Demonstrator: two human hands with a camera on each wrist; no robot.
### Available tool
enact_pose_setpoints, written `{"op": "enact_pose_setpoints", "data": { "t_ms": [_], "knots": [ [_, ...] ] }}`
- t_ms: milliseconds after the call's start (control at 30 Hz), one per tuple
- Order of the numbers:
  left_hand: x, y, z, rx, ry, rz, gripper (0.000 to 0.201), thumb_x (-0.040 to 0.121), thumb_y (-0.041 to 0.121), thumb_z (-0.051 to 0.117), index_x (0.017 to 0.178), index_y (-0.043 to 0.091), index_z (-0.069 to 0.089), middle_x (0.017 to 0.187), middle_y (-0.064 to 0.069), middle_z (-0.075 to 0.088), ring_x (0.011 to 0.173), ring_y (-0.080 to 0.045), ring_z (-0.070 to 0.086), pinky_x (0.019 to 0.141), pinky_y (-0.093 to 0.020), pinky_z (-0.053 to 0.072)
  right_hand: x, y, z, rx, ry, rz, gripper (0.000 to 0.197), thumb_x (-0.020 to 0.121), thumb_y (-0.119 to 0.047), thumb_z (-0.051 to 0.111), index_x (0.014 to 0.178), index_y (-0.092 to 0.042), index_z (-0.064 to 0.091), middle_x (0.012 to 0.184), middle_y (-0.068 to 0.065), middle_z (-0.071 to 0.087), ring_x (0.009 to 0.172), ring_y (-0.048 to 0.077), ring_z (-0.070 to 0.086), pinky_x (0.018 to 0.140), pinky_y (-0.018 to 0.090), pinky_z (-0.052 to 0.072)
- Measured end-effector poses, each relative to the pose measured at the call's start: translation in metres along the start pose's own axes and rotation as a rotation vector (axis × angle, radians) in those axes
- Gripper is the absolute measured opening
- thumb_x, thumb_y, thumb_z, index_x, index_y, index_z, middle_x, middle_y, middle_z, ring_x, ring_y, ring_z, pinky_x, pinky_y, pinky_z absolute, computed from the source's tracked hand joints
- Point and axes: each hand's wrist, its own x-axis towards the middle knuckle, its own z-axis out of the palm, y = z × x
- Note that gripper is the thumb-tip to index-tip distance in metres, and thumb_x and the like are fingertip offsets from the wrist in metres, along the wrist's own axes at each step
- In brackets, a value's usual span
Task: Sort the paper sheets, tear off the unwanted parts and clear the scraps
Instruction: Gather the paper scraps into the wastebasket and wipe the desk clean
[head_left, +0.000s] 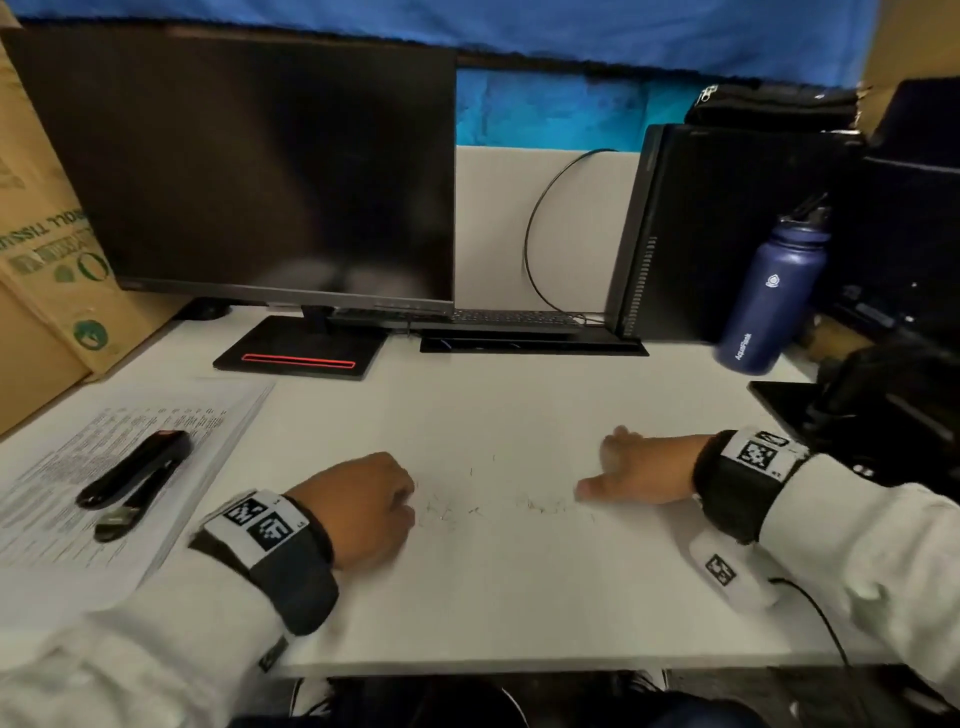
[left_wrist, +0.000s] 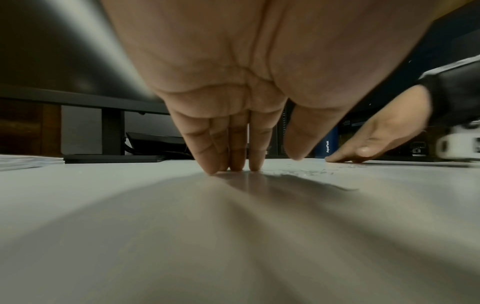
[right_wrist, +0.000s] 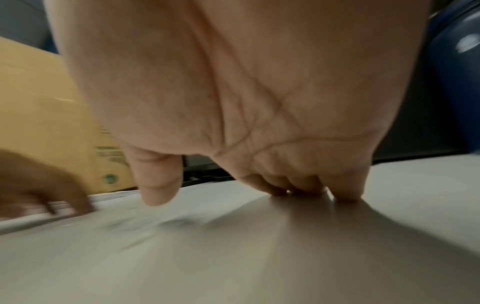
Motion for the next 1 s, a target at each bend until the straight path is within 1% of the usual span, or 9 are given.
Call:
{"op": "enact_pose_setpoints", "data": {
  "t_ms": [133, 200, 267, 367, 500, 700, 800, 933, 1000],
  "knots": [
    [0.003, 0.003, -0.001, 0.027, 0.036, -0.008, 0.021, 0.091, 0.038, 0.047, 0.091, 0.023, 0.063, 0.111, 0.006, 0.06, 0.096, -0.018, 0.06, 0.088, -0.033, 0.05, -0.045, -0.03, 0.032, 0.049, -0.024, -0.232, 0.062, 0.081, -0.081, 0.038, 0.123, -0.036, 0.045, 0.162, -0.001, 0.019, 0.144, 0.02, 0.033, 0.104, 0.033, 0.037],
    [0.004, 0.005, -0.003, 0.002, 0.034, -0.017, 0.019, 0.092, 0.034, 0.05, 0.102, 0.025, 0.064, 0.115, 0.005, 0.058, 0.1, -0.018, 0.058, 0.089, -0.032, 0.049, -0.065, -0.032, 0.028, 0.137, -0.002, -0.244, 0.062, 0.094, -0.063, 0.044, 0.144, -0.025, 0.04, 0.162, 0.0, 0.023, 0.143, 0.021, 0.034, 0.113, 0.032, 0.03],
    [0.002, 0.005, -0.004, -0.002, 0.031, -0.056, 0.023, 0.091, 0.029, 0.053, 0.112, 0.025, 0.063, 0.116, 0.003, 0.055, 0.101, -0.019, 0.057, 0.09, -0.031, 0.048, -0.071, -0.025, 0.019, 0.194, 0.148, -0.139, 0.056, 0.099, -0.045, 0.05, 0.144, -0.011, 0.045, 0.151, 0.007, 0.04, 0.135, 0.025, 0.044, 0.112, 0.034, 0.034],
    [0.001, 0.006, -0.006, 0.032, 0.021, -0.099, 0.027, 0.087, 0.021, 0.054, 0.113, 0.022, 0.062, 0.115, -0.001, 0.053, 0.099, -0.022, 0.059, 0.092, -0.035, 0.052, -0.065, -0.009, 0.006, 0.126, 0.283, 0.022, 0.037, 0.099, -0.031, 0.051, 0.126, -0.006, 0.059, 0.126, 0.01, 0.058, 0.112, 0.026, 0.057, 0.094, 0.031, 0.045],
    [0.0, 0.011, -0.007, 0.065, 0.005, -0.046, 0.03, 0.088, 0.017, 0.052, 0.115, 0.019, 0.064, 0.113, -0.004, 0.055, 0.098, -0.024, 0.061, 0.091, -0.037, 0.053, -0.045, -0.013, 0.007, 0.141, 0.152, 0.154, 0.004, 0.09, -0.017, 0.06, 0.087, -0.014, 0.06, 0.077, 0.0, 0.059, 0.063, 0.013, 0.056, 0.06, 0.024, 0.051],
    [0.003, 0.018, -0.009, 0.002, 0.037, 0.173, 0.016, 0.09, 0.009, 0.05, 0.089, 0.021, 0.061, 0.09, 0.001, 0.057, 0.086, -0.023, 0.058, 0.079, -0.03, 0.047, -0.031, -0.075, 0.011, 0.057, 0.143, -0.046, 0.02, 0.091, -0.012, 0.053, 0.084, -0.001, 0.068, 0.082, 0.007, 0.06, 0.079, 0.024, 0.055, 0.065, 0.023, 0.044],
    [0.006, 0.017, -0.01, 0.02, 0.054, 0.083, 0.02, 0.094, 0.016, 0.05, 0.107, 0.018, 0.065, 0.107, -0.001, 0.057, 0.096, -0.023, 0.059, 0.086, -0.03, 0.048, -0.03, -0.076, 0.008, 0.082, 0.183, -0.063, 0.023, 0.094, -0.01, 0.051, 0.104, -0.001, 0.069, 0.095, 0.01, 0.065, 0.091, 0.027, 0.062, 0.08, 0.029, 0.05],
    [0.007, 0.02, -0.012, 0.094, -0.03, -0.069, 0.037, 0.095, 0.05, 0.044, 0.109, 0.018, 0.056, 0.118, -0.006, 0.048, 0.091, -0.024, 0.053, 0.087, -0.037, 0.049, -0.029, -0.061, 0.008, 0.181, 0.186, 0.059, 0.02, 0.09, -0.012, 0.059, 0.107, -0.007, 0.068, 0.071, -0.001, 0.054, 0.063, 0.014, 0.056, 0.054, 0.023, 0.046],
    [0.007, 0.027, -0.011, 0.058, -0.077, -0.003, 0.034, 0.093, 0.053, 0.047, 0.099, 0.021, 0.053, 0.113, -0.006, 0.047, 0.091, -0.025, 0.053, 0.09, -0.04, 0.049, -0.033, -0.065, 0.006, 0.159, 0.186, 0.04, 0.013, 0.088, -0.018, 0.063, 0.098, -0.01, 0.067, 0.076, 0.0, 0.06, 0.07, 0.015, 0.06, 0.06, 0.024, 0.049]
  ]
}}
